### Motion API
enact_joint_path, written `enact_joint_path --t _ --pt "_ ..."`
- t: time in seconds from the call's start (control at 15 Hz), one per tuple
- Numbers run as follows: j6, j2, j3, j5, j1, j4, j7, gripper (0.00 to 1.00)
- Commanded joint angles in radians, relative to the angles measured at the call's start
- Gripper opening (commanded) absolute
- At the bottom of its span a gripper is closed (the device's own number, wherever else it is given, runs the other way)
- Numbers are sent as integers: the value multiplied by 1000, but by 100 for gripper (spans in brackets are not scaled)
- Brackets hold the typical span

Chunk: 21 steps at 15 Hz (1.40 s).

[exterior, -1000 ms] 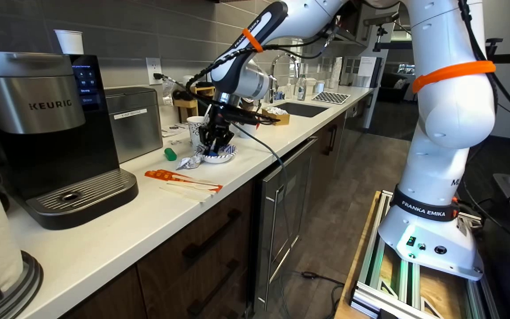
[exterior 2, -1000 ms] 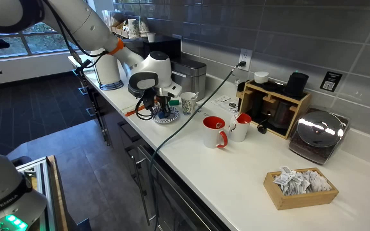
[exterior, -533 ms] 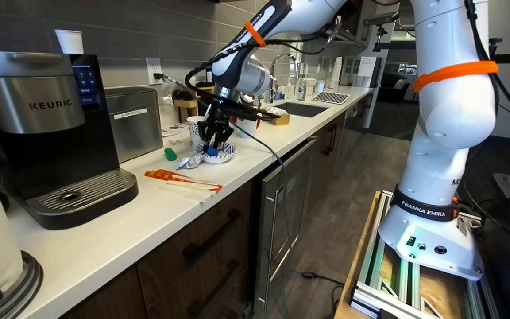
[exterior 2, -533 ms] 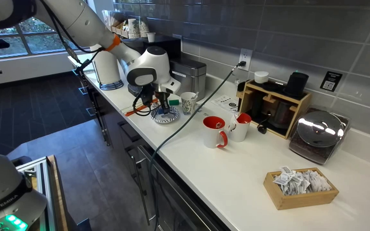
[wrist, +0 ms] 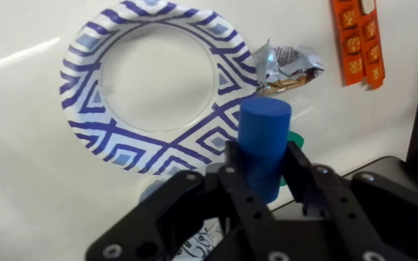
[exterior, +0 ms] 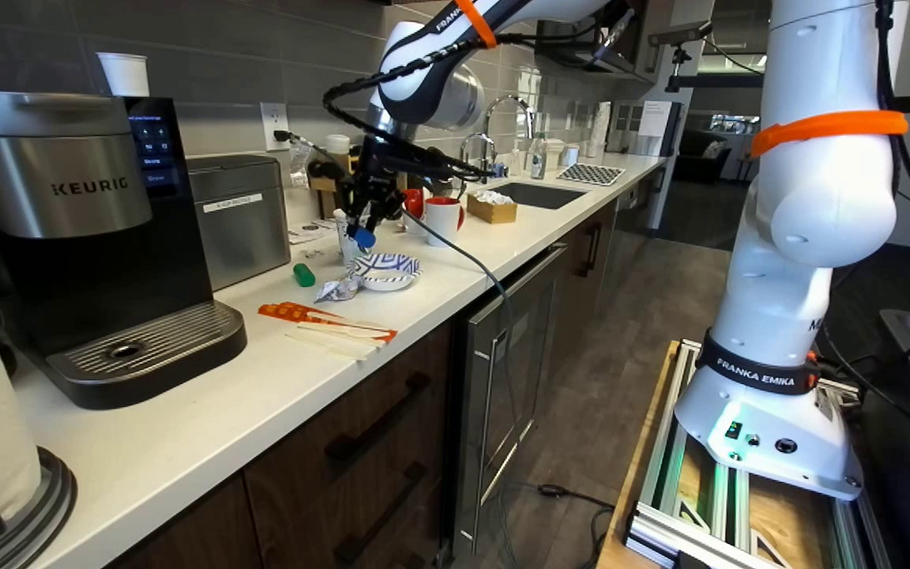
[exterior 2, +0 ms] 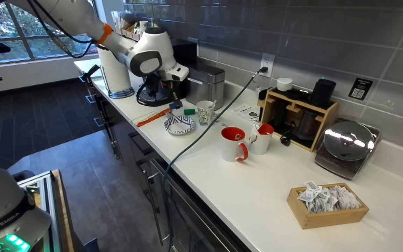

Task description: Take the green and blue blocks out of the bowl and put them on the counter.

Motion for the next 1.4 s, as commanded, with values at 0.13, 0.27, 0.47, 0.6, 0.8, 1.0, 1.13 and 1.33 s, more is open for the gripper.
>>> enact_joint_path --t 0.13,0.27,0.47,0.6,0.8,1.0,1.13,1.33 --pt "-152 202 -26 -86 65 271 162 8" --pt "-229 269 -45 -112 86 377 211 8" --pt "-320 364 -85 -132 106 512 277 8" --pt "-364 417 -99 -132 110 584 293 8" --pt "-405 484 -110 -133 115 670 299 8" --pt "-393 519 -122 -147 135 710 314 8" --pt "-377 515 -135 -167 155 694 329 8" --pt "-361 484 -154 -201 171 633 357 8"
